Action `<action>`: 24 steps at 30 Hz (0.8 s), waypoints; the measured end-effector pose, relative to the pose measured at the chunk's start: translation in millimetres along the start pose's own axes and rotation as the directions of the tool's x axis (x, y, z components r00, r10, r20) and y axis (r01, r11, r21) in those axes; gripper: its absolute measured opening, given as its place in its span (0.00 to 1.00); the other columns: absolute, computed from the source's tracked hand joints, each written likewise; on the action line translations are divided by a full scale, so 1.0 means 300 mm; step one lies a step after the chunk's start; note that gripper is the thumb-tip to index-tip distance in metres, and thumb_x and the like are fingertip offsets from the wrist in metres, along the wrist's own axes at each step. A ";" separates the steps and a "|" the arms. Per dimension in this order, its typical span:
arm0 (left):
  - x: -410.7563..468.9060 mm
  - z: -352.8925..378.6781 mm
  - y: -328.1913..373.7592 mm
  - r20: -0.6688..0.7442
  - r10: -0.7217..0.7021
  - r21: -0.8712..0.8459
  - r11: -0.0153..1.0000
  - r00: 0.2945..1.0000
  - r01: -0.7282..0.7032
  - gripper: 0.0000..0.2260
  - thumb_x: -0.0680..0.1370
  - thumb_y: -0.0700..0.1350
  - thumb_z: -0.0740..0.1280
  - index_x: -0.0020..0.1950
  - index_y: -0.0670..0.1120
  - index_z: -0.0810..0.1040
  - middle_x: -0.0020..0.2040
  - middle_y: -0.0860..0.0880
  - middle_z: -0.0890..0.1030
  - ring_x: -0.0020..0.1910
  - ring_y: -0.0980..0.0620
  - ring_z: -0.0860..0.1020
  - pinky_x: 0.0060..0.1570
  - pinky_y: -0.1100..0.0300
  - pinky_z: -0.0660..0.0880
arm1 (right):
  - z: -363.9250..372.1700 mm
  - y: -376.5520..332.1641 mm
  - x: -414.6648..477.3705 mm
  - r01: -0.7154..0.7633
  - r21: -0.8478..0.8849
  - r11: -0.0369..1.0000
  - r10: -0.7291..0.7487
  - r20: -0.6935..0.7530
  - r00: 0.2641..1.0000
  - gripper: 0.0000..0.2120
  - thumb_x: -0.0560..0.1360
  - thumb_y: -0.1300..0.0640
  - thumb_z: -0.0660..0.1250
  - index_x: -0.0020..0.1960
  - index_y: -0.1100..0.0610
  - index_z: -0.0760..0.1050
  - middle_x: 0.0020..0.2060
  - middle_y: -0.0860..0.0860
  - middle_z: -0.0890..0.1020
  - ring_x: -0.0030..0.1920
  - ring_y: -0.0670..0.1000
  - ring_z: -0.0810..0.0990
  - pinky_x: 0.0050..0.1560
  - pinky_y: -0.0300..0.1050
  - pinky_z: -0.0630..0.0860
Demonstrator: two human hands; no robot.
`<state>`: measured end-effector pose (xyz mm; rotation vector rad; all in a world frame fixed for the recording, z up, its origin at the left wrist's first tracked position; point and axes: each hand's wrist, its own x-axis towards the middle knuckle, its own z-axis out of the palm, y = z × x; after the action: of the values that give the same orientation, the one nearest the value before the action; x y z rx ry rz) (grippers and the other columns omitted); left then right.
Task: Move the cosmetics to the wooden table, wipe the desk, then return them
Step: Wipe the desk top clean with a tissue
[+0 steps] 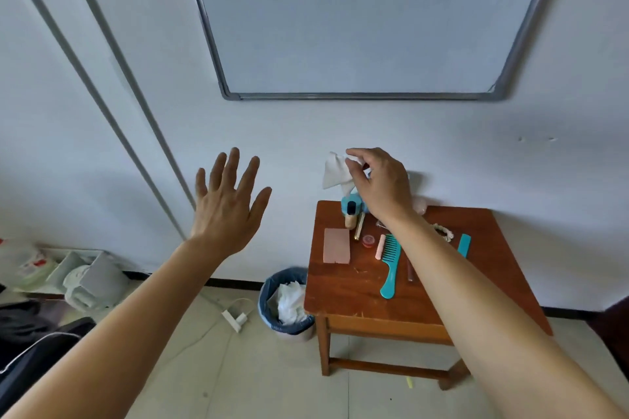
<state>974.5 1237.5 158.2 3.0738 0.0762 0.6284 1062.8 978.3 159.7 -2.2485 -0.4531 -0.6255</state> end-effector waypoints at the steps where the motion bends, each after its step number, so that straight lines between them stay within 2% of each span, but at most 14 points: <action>1: 0.036 0.020 -0.037 -0.007 0.010 0.010 1.000 1.000 -0.010 0.29 0.82 0.62 0.45 0.80 0.51 0.52 0.80 0.43 0.50 0.79 0.42 0.46 0.75 0.38 0.46 | 0.035 -0.007 0.037 -0.003 -0.001 1.000 0.003 0.008 1.000 0.12 0.80 0.52 0.65 0.61 0.53 0.80 0.53 0.50 0.83 0.49 0.46 0.80 0.49 0.42 0.76; 4: 0.170 0.103 -0.179 -0.001 0.039 0.025 0.999 0.999 -0.039 0.30 0.81 0.62 0.46 0.80 0.50 0.51 0.80 0.41 0.46 0.78 0.42 0.41 0.74 0.38 0.43 | 0.191 -0.035 0.150 -0.005 -0.020 1.000 0.006 0.027 1.000 0.12 0.80 0.52 0.65 0.61 0.53 0.80 0.52 0.49 0.83 0.45 0.43 0.77 0.47 0.41 0.74; 8: 0.342 0.242 -0.363 0.037 0.123 0.010 0.992 0.992 -0.123 0.30 0.81 0.62 0.45 0.80 0.49 0.50 0.80 0.41 0.43 0.78 0.43 0.38 0.75 0.38 0.42 | 0.413 -0.057 0.243 -0.055 -0.047 0.997 0.055 0.010 0.998 0.11 0.79 0.52 0.66 0.59 0.51 0.81 0.49 0.49 0.83 0.45 0.47 0.80 0.47 0.44 0.75; 12: 0.482 0.408 -0.531 0.111 0.238 -0.042 0.971 0.965 -0.235 0.29 0.82 0.61 0.46 0.80 0.49 0.51 0.80 0.41 0.46 0.78 0.43 0.40 0.74 0.39 0.43 | 0.639 -0.058 0.286 -0.188 -0.112 0.976 0.189 0.002 0.982 0.11 0.79 0.51 0.66 0.59 0.50 0.81 0.49 0.48 0.83 0.47 0.49 0.80 0.48 0.46 0.76; 16: 0.525 0.599 -0.666 0.221 0.304 -0.088 0.953 0.927 -0.291 0.29 0.82 0.60 0.47 0.80 0.49 0.52 0.80 0.41 0.45 0.78 0.42 0.41 0.74 0.39 0.44 | 0.846 -0.038 0.258 -0.319 -0.162 0.934 0.326 0.020 0.945 0.11 0.79 0.49 0.65 0.60 0.49 0.80 0.51 0.47 0.83 0.47 0.46 0.79 0.48 0.39 0.72; 20: 0.500 0.851 -0.738 0.391 0.328 -0.137 0.945 0.860 -0.298 0.29 0.81 0.60 0.46 0.80 0.49 0.49 0.80 0.42 0.43 0.78 0.42 0.41 0.75 0.39 0.44 | 1.065 0.044 0.192 -0.403 -0.161 0.901 0.419 0.088 0.904 0.12 0.80 0.50 0.65 0.61 0.50 0.79 0.53 0.48 0.83 0.45 0.42 0.77 0.48 0.39 0.74; 24: 0.372 1.179 -0.785 0.580 0.322 -0.157 0.945 0.748 -0.286 0.31 0.80 0.62 0.42 0.80 0.50 0.45 0.79 0.43 0.39 0.78 0.43 0.37 0.75 0.39 0.42 | 1.305 0.203 0.056 -0.514 -0.163 0.842 0.536 0.151 0.831 0.14 0.80 0.53 0.64 0.64 0.52 0.78 0.54 0.49 0.83 0.45 0.42 0.78 0.52 0.36 0.73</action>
<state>1204.7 1480.4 -126.5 3.0761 -0.4475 -0.3780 1222.5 1230.2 -101.6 -2.4066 0.1308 -0.1474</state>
